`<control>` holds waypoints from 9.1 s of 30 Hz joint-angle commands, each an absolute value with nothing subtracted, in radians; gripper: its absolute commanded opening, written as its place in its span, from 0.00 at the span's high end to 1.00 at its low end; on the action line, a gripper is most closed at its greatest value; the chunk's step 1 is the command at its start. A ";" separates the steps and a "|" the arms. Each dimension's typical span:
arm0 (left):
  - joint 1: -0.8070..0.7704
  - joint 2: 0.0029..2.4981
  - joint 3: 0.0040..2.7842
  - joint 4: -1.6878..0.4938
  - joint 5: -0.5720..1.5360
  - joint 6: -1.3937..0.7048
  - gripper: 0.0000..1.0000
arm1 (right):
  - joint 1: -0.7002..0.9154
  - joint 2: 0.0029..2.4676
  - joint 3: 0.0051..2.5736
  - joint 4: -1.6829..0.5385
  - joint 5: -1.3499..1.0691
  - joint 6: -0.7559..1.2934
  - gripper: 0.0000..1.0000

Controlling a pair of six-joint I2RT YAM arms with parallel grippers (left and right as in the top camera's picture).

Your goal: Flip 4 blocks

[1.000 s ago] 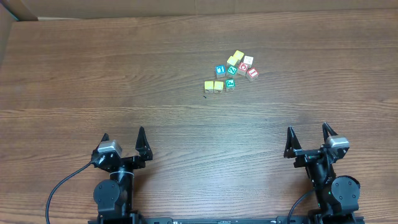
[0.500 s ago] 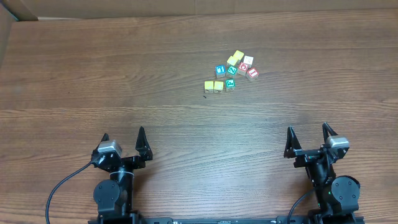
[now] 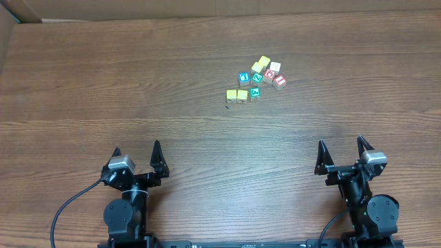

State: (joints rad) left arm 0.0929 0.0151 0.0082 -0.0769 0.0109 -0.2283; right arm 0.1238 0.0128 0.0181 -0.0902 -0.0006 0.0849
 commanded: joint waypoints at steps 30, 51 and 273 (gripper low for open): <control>0.091 0.006 0.005 -0.078 0.019 -0.205 0.00 | 0.117 0.003 0.008 -0.084 -0.005 0.081 0.00; 0.091 0.006 0.005 -0.057 0.062 -0.209 0.00 | 0.117 0.003 0.008 -0.081 0.032 0.077 0.00; 0.039 1.779 1.684 -1.304 0.244 -0.112 0.00 | 0.470 2.109 1.442 -0.378 0.076 0.284 0.38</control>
State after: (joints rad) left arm 0.0425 1.7760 1.6653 -1.3083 0.2501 -0.1017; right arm 0.4728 2.0979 1.4025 -0.3542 0.0887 0.2871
